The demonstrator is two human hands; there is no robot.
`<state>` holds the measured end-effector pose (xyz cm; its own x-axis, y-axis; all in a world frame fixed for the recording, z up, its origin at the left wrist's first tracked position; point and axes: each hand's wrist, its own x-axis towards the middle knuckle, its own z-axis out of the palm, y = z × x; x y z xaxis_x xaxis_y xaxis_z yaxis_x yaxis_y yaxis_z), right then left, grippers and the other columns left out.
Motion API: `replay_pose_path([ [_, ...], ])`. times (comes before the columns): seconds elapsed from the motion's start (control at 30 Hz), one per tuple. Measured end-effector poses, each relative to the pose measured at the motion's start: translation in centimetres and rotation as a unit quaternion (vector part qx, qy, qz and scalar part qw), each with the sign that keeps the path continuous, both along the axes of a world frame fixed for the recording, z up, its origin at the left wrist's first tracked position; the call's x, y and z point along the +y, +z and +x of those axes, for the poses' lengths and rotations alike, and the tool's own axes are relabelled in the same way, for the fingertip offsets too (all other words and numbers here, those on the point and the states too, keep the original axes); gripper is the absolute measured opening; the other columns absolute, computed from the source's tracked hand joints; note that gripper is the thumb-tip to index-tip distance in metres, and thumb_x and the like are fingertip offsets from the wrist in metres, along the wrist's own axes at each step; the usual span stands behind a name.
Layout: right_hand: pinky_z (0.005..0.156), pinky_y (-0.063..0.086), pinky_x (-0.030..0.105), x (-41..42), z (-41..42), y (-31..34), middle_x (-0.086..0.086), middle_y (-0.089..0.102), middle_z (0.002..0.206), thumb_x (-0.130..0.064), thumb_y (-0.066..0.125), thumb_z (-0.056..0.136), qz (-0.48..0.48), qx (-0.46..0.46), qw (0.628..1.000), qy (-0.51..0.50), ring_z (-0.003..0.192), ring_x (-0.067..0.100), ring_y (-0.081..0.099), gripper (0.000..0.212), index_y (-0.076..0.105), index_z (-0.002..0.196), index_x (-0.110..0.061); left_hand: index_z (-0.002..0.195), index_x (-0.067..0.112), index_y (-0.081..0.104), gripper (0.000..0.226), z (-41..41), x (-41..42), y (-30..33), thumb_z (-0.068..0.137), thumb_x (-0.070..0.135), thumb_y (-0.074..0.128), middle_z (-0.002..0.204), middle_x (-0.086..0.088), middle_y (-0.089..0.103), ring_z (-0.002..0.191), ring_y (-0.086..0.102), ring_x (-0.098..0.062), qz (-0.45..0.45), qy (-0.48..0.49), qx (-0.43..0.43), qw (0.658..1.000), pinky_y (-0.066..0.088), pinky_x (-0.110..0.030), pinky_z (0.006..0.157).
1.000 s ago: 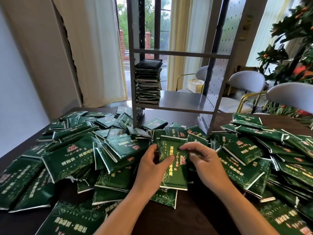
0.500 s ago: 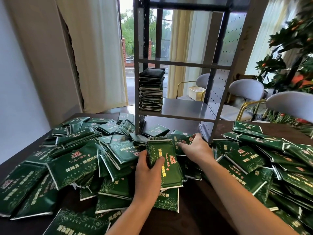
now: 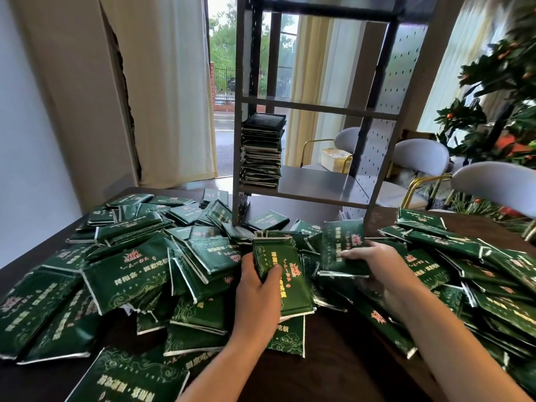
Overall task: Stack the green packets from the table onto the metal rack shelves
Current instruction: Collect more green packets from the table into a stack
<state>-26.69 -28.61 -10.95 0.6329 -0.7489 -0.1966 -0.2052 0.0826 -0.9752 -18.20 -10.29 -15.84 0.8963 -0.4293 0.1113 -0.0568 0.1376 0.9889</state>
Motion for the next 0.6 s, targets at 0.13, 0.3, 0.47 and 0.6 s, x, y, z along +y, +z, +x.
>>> replay_pose_path([
  [0.13, 0.048, 0.042, 0.024, 1.2, -1.7, 0.0, 0.012, 0.068, 0.09, -0.007, 0.065, 0.085, 0.115, -0.091, 0.988, 0.057, 0.07, 0.018, 0.06, 0.019, 0.06, 0.103, -0.004, 0.11, 0.039, 0.057, 0.02, 0.0, -0.1, -0.1, 0.103, 0.021, 0.051, 0.092, 0.015, 0.072, 0.082, 0.068, -0.009, 0.028, -0.009, -0.008, 1.0, 0.056, -0.032, 0.076],
  [0.3, 0.071, 0.061, 0.032, 4.2, -1.6, -0.6, 0.018, 0.076, 0.1, 0.002, 0.071, 0.078, 0.083, -0.063, 0.974, 0.201, 0.084, 0.028, 0.075, 0.03, 0.069, 0.108, 0.0, 0.115, 0.044, 0.057, 0.02, -0.1, -0.3, 0.0, 0.106, 0.03, 0.046, 0.1, 0.024, 0.071, 0.096, 0.066, 0.002, 0.028, -0.035, -0.005, 0.999, 0.05, -0.03, 0.087],
  [0.47, 0.075, 0.056, 0.04, 4.8, -1.2, -1.5, 0.007, 0.078, 0.097, -0.019, 0.075, 0.087, -0.063, -0.003, 0.964, 0.258, 0.084, 0.034, 0.072, 0.022, 0.071, 0.106, -0.01, 0.12, 0.039, 0.059, 0.023, 0.3, -0.4, -0.1, 0.097, 0.041, 0.06, 0.108, 0.014, 0.073, 0.102, 0.07, -0.01, -0.004, -0.048, 0.021, 0.999, 0.055, -0.045, 0.095],
  [0.6, 0.054, 0.044, 0.026, 3.3, -1.3, -1.8, -0.001, 0.064, 0.062, -0.046, 0.067, 0.088, -0.152, 0.026, 0.967, 0.202, 0.055, 0.017, 0.055, 0.032, 0.069, 0.083, -0.015, 0.141, 0.044, 0.043, 0.07, 0.2, -0.4, -0.6, 0.078, 0.065, 0.066, 0.135, 0.015, 0.061, 0.124, 0.06, -0.013, 0.035, -0.046, 0.004, 0.998, 0.049, -0.047, 0.106],
])
